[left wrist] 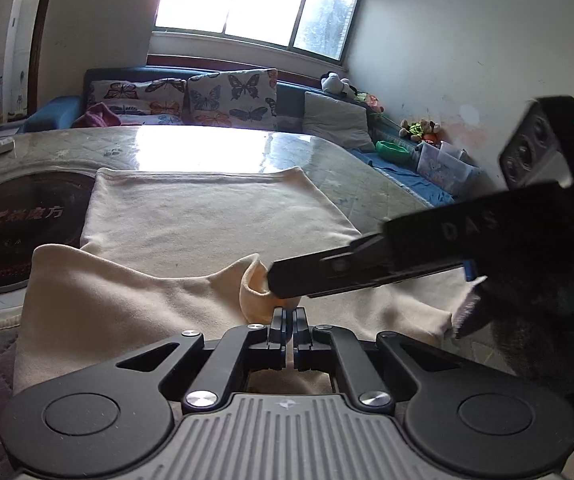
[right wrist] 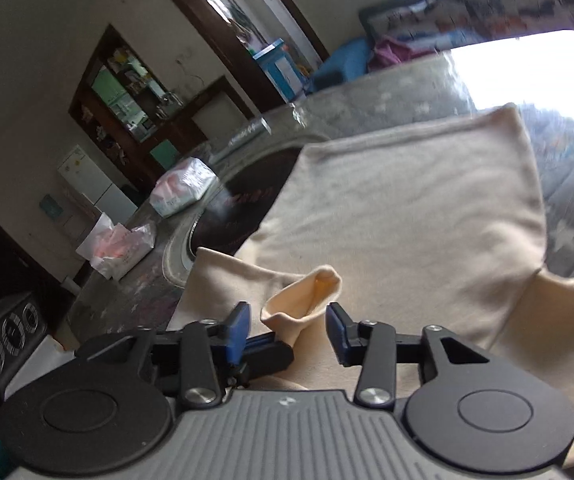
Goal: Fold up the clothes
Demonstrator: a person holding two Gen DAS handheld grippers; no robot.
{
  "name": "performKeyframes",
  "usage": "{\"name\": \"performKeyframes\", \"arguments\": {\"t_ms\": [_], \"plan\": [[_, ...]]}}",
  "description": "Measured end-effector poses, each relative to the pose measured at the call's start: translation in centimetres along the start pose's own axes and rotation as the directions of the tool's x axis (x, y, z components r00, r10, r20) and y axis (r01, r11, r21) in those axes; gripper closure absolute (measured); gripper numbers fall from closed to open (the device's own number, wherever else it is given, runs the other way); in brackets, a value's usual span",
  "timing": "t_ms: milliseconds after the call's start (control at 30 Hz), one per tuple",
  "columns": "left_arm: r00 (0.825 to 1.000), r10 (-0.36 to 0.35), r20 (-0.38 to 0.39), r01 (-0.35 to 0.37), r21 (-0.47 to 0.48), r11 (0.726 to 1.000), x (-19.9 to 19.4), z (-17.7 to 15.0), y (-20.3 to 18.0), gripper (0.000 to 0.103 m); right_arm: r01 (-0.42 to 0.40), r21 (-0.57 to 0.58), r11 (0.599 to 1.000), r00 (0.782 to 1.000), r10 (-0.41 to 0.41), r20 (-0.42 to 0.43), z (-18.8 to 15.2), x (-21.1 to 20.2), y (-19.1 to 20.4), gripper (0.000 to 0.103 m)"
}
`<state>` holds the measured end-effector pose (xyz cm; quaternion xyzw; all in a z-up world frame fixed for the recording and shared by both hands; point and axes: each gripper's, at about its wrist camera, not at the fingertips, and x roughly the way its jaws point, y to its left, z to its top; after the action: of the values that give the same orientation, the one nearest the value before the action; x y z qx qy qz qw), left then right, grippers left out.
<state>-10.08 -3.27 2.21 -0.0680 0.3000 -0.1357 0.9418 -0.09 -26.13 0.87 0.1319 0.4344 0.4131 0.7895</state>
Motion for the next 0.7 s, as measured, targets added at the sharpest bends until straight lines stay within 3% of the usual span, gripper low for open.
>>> {"name": "performKeyframes", "arguments": {"t_ms": [300,400,467,533,700], "plan": [[0.999,-0.031,-0.004,0.031,0.004,0.999,0.2,-0.6,-0.1,0.099,0.029,0.028,0.999,0.997,-0.027,-0.070,0.1,2.8,0.5,0.055],[0.999,-0.052,-0.010,0.052,0.002,0.999,0.2,-0.7,0.1,0.099,0.065,0.003,0.998,0.996,-0.065,-0.069,0.1,3.2,1.0,0.065],[0.998,-0.061,-0.016,0.061,0.015,0.998,0.0,-0.7,0.1,0.097,0.085,-0.020,0.996,0.994,-0.086,-0.068,0.0,3.2,1.3,0.083],[0.998,-0.062,-0.013,0.063,0.028,0.998,-0.5,-0.8,0.3,0.096,0.109,-0.060,0.992,0.992,-0.112,-0.054,0.1,3.0,1.7,0.094],[0.999,-0.047,0.006,0.046,0.051,0.998,-2.1,-1.1,1.4,0.088,0.133,-0.167,0.977,0.991,-0.130,0.027,1.0,1.5,3.7,0.098]]}}
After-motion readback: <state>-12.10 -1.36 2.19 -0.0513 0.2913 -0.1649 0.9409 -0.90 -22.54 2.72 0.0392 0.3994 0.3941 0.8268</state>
